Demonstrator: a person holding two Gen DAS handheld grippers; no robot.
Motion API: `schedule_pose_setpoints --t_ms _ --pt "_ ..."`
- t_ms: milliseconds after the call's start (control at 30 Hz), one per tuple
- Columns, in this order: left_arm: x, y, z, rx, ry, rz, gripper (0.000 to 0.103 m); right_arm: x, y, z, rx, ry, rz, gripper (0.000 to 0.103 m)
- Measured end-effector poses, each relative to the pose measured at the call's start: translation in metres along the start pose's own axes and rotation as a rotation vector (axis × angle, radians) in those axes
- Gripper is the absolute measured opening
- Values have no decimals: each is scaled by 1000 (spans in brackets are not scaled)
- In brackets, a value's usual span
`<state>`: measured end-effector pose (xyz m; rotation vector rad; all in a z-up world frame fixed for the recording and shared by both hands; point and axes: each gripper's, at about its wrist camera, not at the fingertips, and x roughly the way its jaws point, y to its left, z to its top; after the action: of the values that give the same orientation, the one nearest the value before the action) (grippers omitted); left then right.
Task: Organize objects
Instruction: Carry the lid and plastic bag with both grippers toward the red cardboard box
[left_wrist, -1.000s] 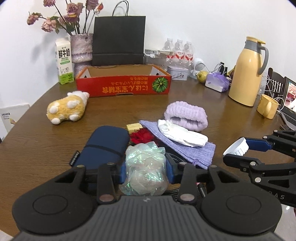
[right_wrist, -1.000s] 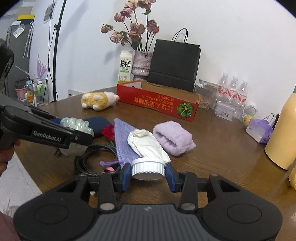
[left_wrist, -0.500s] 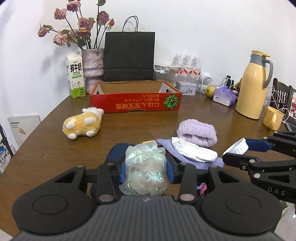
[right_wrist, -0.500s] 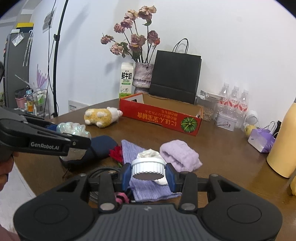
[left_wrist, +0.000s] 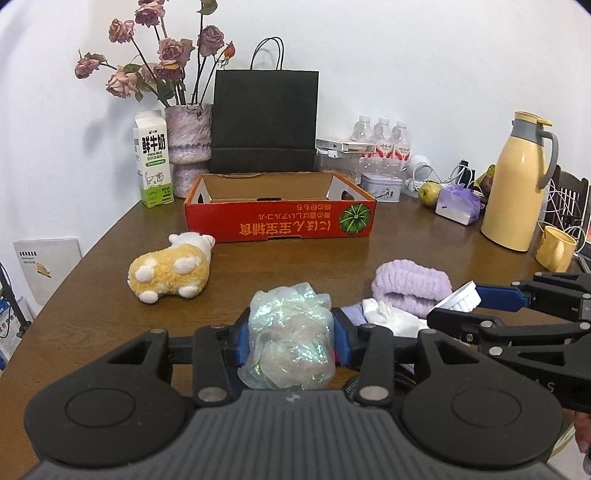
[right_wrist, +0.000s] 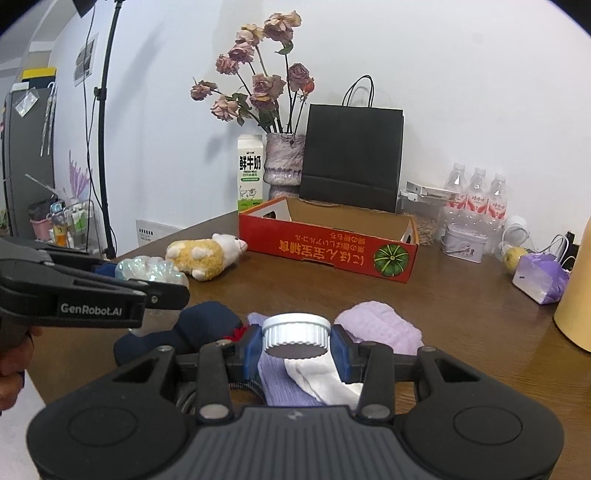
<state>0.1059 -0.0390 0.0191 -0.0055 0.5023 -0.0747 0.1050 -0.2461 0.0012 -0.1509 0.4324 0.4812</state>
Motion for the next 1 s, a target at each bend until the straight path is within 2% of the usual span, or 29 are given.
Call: schedule_pose_setpoints --t_ms 500,1000 --pt "35 25 35 -13 7 3 43 48 -7 35 37 -6 -5 39" --pt "78 49 90 -23 3 8 43 94 -18 84 31 -13 -14 39"
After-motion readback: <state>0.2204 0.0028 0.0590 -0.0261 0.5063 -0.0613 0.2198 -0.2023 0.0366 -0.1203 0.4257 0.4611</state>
